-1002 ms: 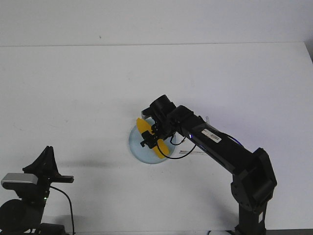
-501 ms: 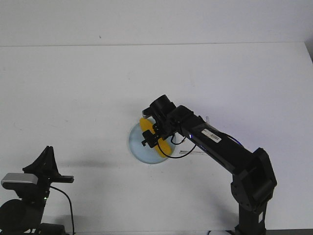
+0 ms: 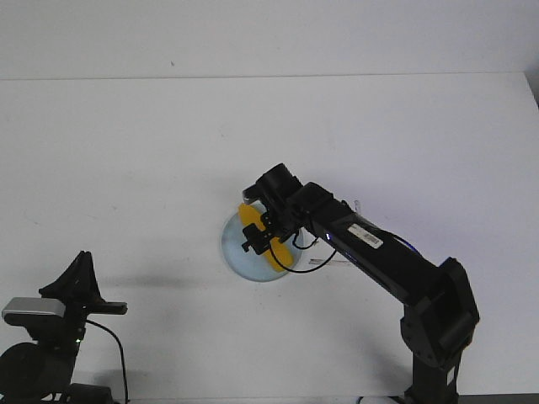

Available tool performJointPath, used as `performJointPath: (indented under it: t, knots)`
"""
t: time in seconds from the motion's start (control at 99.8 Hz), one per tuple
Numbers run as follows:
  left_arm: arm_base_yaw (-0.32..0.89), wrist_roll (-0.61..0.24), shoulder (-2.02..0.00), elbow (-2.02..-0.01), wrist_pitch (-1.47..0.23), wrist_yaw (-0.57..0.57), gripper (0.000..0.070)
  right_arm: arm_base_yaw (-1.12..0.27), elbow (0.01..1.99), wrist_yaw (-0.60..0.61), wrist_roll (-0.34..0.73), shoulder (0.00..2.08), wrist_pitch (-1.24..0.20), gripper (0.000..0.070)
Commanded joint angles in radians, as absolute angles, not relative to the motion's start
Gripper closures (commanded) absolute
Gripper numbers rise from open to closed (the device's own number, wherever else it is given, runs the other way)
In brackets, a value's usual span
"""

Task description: Place corn on plate with both arms

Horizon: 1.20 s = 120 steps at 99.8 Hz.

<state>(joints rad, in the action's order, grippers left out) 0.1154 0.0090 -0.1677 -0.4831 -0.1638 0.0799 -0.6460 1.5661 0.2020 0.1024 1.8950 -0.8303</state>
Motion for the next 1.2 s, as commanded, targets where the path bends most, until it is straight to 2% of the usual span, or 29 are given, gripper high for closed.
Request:
performJointPath:
  t: [0.0,0.08,0.12,0.19,0.27,0.351,0.611,0.871,1.032,1.192]
  knots:
    - [0.116,0.015,-0.168,-0.491,-0.148,0.082,0.0699,-0.654,1.586,0.184,0.095,1.848,-0.815,0.0287]
    - [0.116,0.015,-0.168,-0.491,-0.148,0.082,0.0699,-0.654,1.586,0.136,0.086,1.808,-0.812,0.0302]
    - [0.116,0.015,-0.168,-0.491,-0.148,0.083,0.0699,-0.654,1.586,0.110,0.078,1.791,-0.812,0.0334]
    - [0.116,0.015,-0.168,-0.491,-0.148,0.082,0.0699,-0.654,1.586,0.056,0.075,1.765,-0.812,0.0432]
    - [0.116,0.015,-0.168,-0.491,-0.148,0.082,0.0699,-0.654,1.585,0.005,0.060,1.742,-0.812,0.0584]
    - [0.116,0.015,-0.168,-0.491,-0.148,0.083,0.0699,-0.653,1.584,-0.014,0.040,1.726,-0.814,0.0659]
    - [0.116,0.015,-0.168,-0.491,-0.148,0.082,0.0699,-0.647,1.510,-0.088,0.028,1.627,-0.765,0.0662]
    - [0.116,0.015,-0.168,-0.491,-0.148,0.082,0.0699,-0.564,1.179,-0.080,0.028,1.406,-0.555,0.0662]
    - [0.116,0.015,-0.168,-0.491,-0.148,0.082,0.0699,-0.453,0.949,-0.070,0.028,1.254,-0.398,0.0662]
    - [0.116,0.015,-0.168,-0.491,-0.148,0.082,0.0699,-0.325,0.779,-0.042,0.030,1.110,-0.324,0.0662]
